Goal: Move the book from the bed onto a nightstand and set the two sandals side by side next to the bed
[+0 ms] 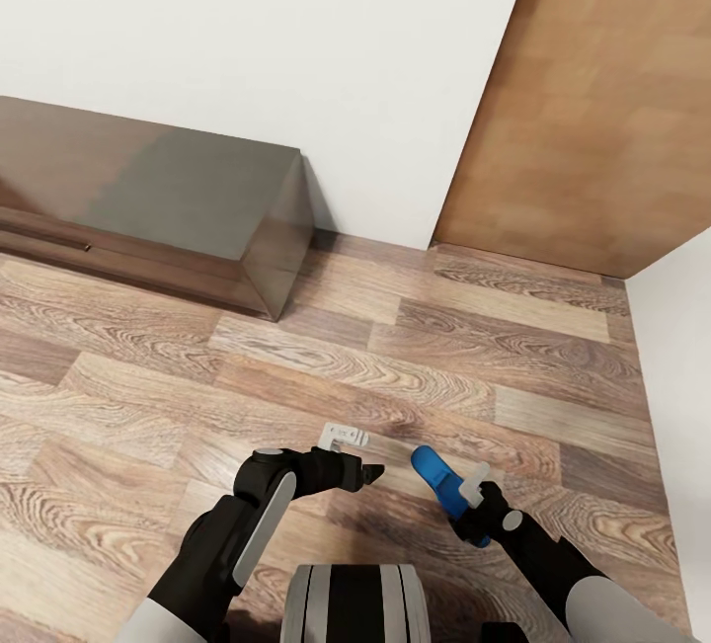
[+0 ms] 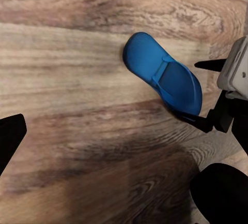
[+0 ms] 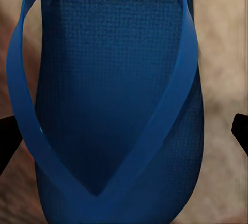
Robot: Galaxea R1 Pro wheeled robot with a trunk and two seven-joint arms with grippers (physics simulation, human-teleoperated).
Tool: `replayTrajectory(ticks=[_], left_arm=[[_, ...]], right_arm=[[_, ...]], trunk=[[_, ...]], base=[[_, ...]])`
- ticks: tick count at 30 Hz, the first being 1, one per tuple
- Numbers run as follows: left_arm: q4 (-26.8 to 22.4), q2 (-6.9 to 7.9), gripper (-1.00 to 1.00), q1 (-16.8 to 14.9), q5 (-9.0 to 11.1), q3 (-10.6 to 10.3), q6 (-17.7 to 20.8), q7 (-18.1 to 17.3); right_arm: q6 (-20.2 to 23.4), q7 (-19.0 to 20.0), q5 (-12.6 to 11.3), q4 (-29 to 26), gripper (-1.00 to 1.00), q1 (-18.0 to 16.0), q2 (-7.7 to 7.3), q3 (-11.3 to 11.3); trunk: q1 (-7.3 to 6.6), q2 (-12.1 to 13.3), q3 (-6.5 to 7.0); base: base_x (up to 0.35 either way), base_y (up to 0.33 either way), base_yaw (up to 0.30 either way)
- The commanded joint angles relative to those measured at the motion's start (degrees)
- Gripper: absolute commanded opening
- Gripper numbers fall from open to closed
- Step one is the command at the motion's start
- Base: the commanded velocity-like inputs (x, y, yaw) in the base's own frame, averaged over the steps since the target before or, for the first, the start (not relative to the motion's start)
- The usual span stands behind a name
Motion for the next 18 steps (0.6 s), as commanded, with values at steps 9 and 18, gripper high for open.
replayTrajectory(ticks=[9,18], left_arm=[[0.0,-0.02,1.0,0.0,-0.2,0.0,0.3,-0.2],[0.0,-0.02,1.0,0.0,-0.2,0.1,0.3,-0.2]], right_arm=[[0.3,0.1,0.6,-0.1,1.0,0.0,-0.01,0.0],[0.4,0.1,0.6,-0.1,1.0,0.0,0.09,0.0]], trunk=[[-0.01,0.0,-0.03],[0.12,-0.1,-1.14]], base=[[0.0,0.0,0.0],[0.0,0.0,0.0]])
